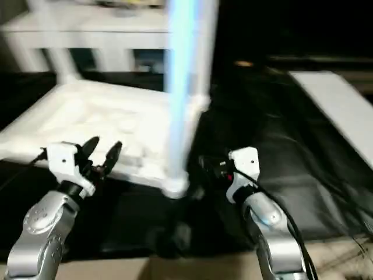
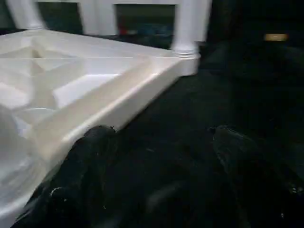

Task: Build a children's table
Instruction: Rotate table base

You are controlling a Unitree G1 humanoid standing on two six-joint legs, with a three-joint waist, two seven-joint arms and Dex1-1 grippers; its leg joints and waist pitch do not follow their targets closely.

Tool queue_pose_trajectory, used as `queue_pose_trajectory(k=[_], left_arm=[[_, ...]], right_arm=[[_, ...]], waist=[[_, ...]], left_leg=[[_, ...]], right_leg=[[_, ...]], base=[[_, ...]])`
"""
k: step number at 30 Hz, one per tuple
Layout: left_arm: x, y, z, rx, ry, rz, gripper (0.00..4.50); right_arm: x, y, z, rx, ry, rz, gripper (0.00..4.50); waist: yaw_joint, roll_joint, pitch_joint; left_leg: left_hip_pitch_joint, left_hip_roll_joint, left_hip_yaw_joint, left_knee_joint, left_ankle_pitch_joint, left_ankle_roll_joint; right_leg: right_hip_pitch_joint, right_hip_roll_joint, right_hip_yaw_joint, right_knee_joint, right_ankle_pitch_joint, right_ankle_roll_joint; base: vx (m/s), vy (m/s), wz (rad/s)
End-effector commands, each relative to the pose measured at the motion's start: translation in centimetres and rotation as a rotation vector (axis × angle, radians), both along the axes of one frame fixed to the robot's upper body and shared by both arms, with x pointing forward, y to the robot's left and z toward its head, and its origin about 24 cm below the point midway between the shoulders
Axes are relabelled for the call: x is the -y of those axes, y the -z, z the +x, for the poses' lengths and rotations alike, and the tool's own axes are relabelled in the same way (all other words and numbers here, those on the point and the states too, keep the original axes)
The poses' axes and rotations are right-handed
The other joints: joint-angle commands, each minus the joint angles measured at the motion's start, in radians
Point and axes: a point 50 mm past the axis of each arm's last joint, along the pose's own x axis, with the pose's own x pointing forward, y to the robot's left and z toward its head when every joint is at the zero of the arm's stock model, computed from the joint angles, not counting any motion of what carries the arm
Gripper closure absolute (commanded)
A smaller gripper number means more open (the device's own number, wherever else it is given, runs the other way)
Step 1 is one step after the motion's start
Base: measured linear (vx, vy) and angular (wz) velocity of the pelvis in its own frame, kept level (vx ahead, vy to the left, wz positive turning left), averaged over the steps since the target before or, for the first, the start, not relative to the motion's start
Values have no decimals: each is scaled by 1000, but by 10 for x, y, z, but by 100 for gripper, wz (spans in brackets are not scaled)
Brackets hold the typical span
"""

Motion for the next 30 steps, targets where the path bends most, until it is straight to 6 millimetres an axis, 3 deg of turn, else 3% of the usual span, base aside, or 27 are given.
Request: queue_pose_trajectory(k=[1,3,4,5,6,8,10,11,12,13,14,15,16,17,18,19,20,22,23,24,25,26,27,29,30], left_arm=[[-2,-4,1,15,-6,2,119],[-3,-4,1,14,-12,8,119],[-4,-4,1,14,-14,5,119],[-4,-4,0,14,-15,2,119],[-5,-4,0,13,-19,1,119],[-6,-3,-1,11,-30,10,119],[-7,-3,-1,12,-32,12,119],[-8,-3,-2,11,-33,7,119],[-8,-3,-2,13,-36,8,119],[-8,-4,-2,13,-36,8,119],[-8,-4,-2,13,-36,8,119],[-8,-4,-2,13,-35,8,119],[-8,-4,-2,13,-34,8,119],[-8,-4,-2,13,-32,4,119],[-7,-4,-2,13,-31,3,119],[-7,-4,-2,12,-31,2,119],[-7,-4,-2,12,-30,2,119],[-7,-4,-1,12,-31,3,119],[-8,-4,-1,12,-35,1,119],[-8,-4,-1,13,-37,-1,119],[-8,-4,-1,13,-38,-3,119],[-9,-4,-1,12,-38,0,119],[-9,-4,-1,11,-38,2,119],[-9,-4,-1,11,-38,5,119],[-10,-4,-2,13,-41,-3,119]], right_arm=[[-2,-3,1,12,-12,-1,79],[-2,-3,1,12,-15,-4,79],[-2,-3,2,12,-17,-5,79],[-2,-3,2,13,-18,-6,79],[-2,-4,2,15,-23,-3,79],[-3,-4,2,19,-44,-20,79],[-4,-4,3,25,-64,-54,79],[-5,-2,2,16,-67,-58,79],[-6,-2,3,20,-63,-45,79],[-6,-2,3,21,-57,-38,79],[-4,-3,4,22,-32,-17,79],[-3,-3,5,10,-14,6,79],[-2,-3,6,9,-10,4,79],[0,-2,7,8,6,-6,79],[1,-2,7,5,-1,-14,79],[1,-1,6,0,-7,-20,79],[0,0,5,-13,-25,-14,79],[-1,0,4,-14,-29,1,79],[-3,-1,4,13,-44,-26,79],[-4,-2,4,25,-50,-37,79],[-4,-2,4,31,-54,-41,79],[-5,-1,4,23,-49,-35,79],[-5,0,5,16,-45,-35,79],[-5,0,6,9,-41,-39,79],[-5,0,6,8,-43,-36,79]], waist=[[-1,-1,-33],[-2,-6,-38],[-2,-5,-44],[-1,-3,-44],[0,-6,-50],[-1,0,-47],[6,6,-59],[14,-21,-54],[6,6,-65],[0,14,-65],[-5,12,-64],[-16,32,-68],[-24,15,-43],[-16,19,-33],[-9,18,-26],[-7,16,-22],[-3,10,-24],[10,9,-33],[7,19,-45],[17,-18,-36],[19,0,-56],[11,5,-64],[10,5,-71],[3,5,-74],[3,2,-74]], left_leg=[[-25,-10,4,-96,-277,57],[-27,-15,8,-89,-214,81],[-35,-17,8,-86,-162,92],[-39,-18,8,-86,-136,98],[-47,-15,6,-82,-65,104],[-36,-10,7,-90,-94,113],[-40,4,1,-83,81,134],[-104,-22,-37,-75,152,210],[-82,-34,-56,-61,195,327],[-79,-35,-65,-55,211,386],[-97,-41,-80,-46,285,468],[-15,-3,-72,-57,217,443],[-19,13,-73,-74,101,423],[-11,19,-59,-87,-59,362],[-11,15,-40,-91,-157,289],[-18,15,-29,-94,-184,252],[22,31,13,-101,-229,100],[19,23,35,-108,-201,50],[56,29,58,-113,-173,-3],[-38,-2,35,-106,-126,50],[-22,-7,35,-99,-10,112],[-37,-12,25,-85,99,159],[-29,-13,24,-78,138,180],[-32,-13,19,-68,208,234],[-23,-7,19,-66,221,264]], right_leg=[[55,-46,15,-113,-454,-176],[64,-43,21,-109,-365,-229],[77,-41,22,-103,-292,-266],[79,-41,22,-102,-254,-279],[81,-41,20,-90,-134,-299],[78,-35,6,-85,-98,-333],[65,-47,3,-58,142,-323],[102,-66,-28,-52,226,-298],[94,-83,-60,-58,261,-296],[87,-88,-74,-56,243,-313],[98,-88,-97,-61,185,-321],[50,-67,-100,-63,20,-337],[45,-64,-106,-67,-82,-354],[50,-67,-110,-74,-179,-367],[58,-79,-103,-86,-215,-357],[64,-84,-97,-91,-230,-344],[50,-72,-70,-92,-230,-310],[61,-61,-56,-83,-165,-297],[40,-40,-44,-69,-95,-293],[104,-53,-45,-71,-49,-264],[94,-69,-36,-63,83,-256],[98,-69,-39,-50,193,-259],[92,-68,-41,-43,246,-264],[86,-62,-46,-34,322,-282],[75,-61,-50,-32,327,-298]], base=[[0,0,0],[0,0,0],[0,0,0],[0,0,0],[0,0,0],[25,8,0],[0,0,0],[22,26,31],[22,26,31],[10,25,63],[44,17,68],[44,17,68],[56,5,44],[32,2,18],[32,2,18],[0,0,0],[0,0,0],[24,15,-14],[0,35,-41],[0,35,-41],[14,42,-22],[50,23,7],[50,23,7],[0,0,0],[0,0,0]])
